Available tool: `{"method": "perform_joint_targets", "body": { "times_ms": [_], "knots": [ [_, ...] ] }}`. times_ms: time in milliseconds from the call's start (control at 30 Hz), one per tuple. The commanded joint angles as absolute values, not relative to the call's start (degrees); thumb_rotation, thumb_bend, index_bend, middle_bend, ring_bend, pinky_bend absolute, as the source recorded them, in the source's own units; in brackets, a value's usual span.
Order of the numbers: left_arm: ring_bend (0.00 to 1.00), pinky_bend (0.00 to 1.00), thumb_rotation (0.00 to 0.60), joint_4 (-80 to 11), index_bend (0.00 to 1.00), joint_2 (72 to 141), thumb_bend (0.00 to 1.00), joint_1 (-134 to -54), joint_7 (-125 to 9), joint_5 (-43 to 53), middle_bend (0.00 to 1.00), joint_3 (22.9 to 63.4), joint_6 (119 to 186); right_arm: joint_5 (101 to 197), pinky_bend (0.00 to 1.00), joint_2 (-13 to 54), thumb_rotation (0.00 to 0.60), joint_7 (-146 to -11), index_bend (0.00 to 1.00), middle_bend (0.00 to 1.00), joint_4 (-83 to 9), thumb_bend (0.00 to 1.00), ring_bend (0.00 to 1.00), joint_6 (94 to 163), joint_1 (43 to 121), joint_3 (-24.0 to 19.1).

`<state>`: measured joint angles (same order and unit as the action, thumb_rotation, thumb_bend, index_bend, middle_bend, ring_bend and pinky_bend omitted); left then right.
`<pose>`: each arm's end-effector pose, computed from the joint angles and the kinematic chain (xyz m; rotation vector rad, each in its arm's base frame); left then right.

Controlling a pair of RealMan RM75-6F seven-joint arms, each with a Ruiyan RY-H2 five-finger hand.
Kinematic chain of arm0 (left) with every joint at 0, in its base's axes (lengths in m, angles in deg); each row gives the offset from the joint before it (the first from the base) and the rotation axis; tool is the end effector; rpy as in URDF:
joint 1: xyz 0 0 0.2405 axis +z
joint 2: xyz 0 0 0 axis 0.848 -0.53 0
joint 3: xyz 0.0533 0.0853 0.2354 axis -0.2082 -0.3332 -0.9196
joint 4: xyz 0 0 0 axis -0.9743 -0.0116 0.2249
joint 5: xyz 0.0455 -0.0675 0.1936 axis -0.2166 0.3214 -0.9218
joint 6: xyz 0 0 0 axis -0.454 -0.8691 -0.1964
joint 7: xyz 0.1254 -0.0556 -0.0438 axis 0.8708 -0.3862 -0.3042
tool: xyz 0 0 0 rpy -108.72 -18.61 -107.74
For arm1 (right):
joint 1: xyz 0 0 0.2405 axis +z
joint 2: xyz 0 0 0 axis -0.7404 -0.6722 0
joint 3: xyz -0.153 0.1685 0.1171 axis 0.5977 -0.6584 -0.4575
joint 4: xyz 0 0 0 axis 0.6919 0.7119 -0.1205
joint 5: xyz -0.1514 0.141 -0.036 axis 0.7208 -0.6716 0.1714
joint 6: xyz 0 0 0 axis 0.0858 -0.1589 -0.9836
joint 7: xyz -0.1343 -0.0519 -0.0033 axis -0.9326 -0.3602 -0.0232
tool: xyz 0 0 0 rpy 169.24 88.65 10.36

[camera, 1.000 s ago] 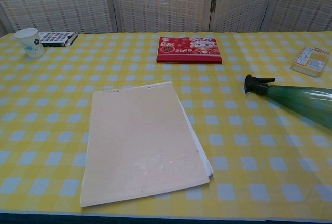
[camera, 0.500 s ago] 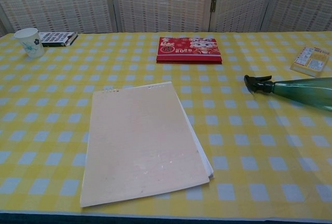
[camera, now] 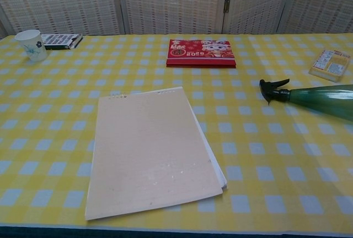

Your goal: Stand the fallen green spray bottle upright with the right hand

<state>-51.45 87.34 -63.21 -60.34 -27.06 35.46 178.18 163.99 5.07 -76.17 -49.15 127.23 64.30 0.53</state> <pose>-0.3011 0.1739 0.1614 -1.4698 -0.8074 -0.9934 -0.3133 -0.2588 0.1171 1.5099 -1.1102 0.8225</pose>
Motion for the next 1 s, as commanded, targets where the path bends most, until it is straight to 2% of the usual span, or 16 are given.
{"method": "perform_joint_targets", "body": {
  "times_ms": [33, 133, 233, 533, 733, 1000],
  "knots": [
    [0.03, 0.0, 0.126, -51.5, 0.04, 87.3, 0.38, -63.1, -61.0, -27.3, 0.07, 35.4, 178.5, 155.2, 0.0, 1.9, 0.6, -86.2, 0.0, 0.0, -57.0, 0.37, 0.0, 124.2, 67.4, -2.5],
    [0.03, 0.0, 0.13, -51.6, 0.04, 87.0, 0.38, -63.0, -61.7, -28.1, 0.07, 35.2, 178.9, 147.7, 0.0, 2.3, 0.6, -93.2, 0.0, 0.02, -59.2, 0.37, 0.01, 122.8, 69.9, -4.3],
    [0.03, 0.0, 0.125, -51.3, 0.03, 87.0, 0.38, -62.7, -62.4, -27.9, 0.07, 35.6, 179.8, 139.6, 0.0, 3.0, 0.6, -101.2, 0.01, 0.09, -59.6, 0.37, 0.05, 121.6, 73.3, -5.2],
    [0.03, 0.0, 0.14, -51.0, 0.0, 86.5, 0.38, -62.0, -64.1, -27.8, 0.07, 36.0, 181.5, 124.0, 0.0, 8.1, 0.6, -116.7, 0.06, 0.13, -56.7, 0.37, 0.07, 120.2, 82.2, -3.9],
    [0.03, 0.0, 0.14, -51.2, 0.0, 86.2, 0.38, -61.5, -64.5, -28.0, 0.07, 36.0, 182.3, 121.1, 0.0, 11.2, 0.6, -118.9, 0.07, 0.14, -55.5, 0.37, 0.07, 120.2, 84.4, -1.9],
    [0.03, 0.0, 0.141, -52.2, 0.0, 85.6, 0.38, -61.4, -64.2, -28.2, 0.07, 35.6, 181.8, 122.6, 0.0, 15.2, 0.6, -119.0, 0.14, 0.18, -51.7, 0.37, 0.1, 121.4, 84.8, 1.2]
  ]
}}
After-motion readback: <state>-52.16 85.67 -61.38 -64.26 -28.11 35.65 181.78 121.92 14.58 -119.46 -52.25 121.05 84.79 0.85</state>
